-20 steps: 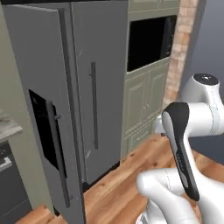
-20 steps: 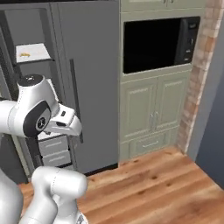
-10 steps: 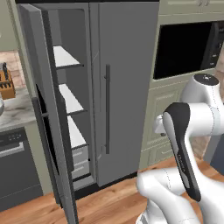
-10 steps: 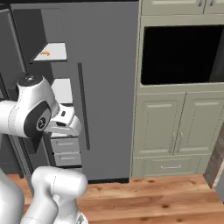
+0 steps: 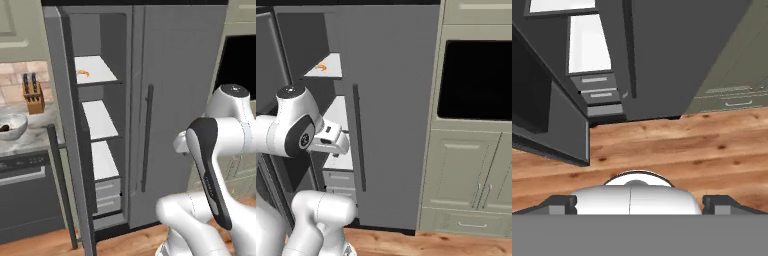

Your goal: Take the shrimp, sweet potato, and mushroom from the freezer and place them in the bowl on the counter.

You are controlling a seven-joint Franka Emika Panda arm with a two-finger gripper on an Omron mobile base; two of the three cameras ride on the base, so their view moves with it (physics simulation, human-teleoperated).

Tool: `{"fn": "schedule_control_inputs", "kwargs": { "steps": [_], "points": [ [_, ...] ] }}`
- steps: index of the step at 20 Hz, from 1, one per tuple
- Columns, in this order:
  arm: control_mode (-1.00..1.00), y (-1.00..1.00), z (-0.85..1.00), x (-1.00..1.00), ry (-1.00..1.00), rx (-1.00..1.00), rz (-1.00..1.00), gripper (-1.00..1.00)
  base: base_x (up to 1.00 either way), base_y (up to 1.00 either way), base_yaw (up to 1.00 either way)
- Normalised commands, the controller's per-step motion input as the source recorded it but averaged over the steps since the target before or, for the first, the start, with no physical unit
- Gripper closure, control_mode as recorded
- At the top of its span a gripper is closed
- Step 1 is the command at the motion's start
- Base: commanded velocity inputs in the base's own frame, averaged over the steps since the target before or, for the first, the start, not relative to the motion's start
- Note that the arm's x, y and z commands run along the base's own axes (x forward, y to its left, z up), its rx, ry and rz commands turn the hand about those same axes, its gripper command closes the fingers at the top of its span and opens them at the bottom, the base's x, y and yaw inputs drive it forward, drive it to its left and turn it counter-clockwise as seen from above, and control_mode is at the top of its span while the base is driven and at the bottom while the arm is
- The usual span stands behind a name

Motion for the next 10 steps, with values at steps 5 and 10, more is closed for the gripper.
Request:
{"fn": "schedule_control_inputs", "kwargs": {
  "steps": [5, 10],
  "points": [
    [1.0, 0.0, 0.0, 0.0, 0.0, 0.0, 0.0, -1.0, 0.61, 0.37, 0.09],
    [1.0, 0.0, 0.0, 0.0, 0.0, 0.0, 0.0, -1.0, 0.41, 0.37, 0.11]
  ]
}}
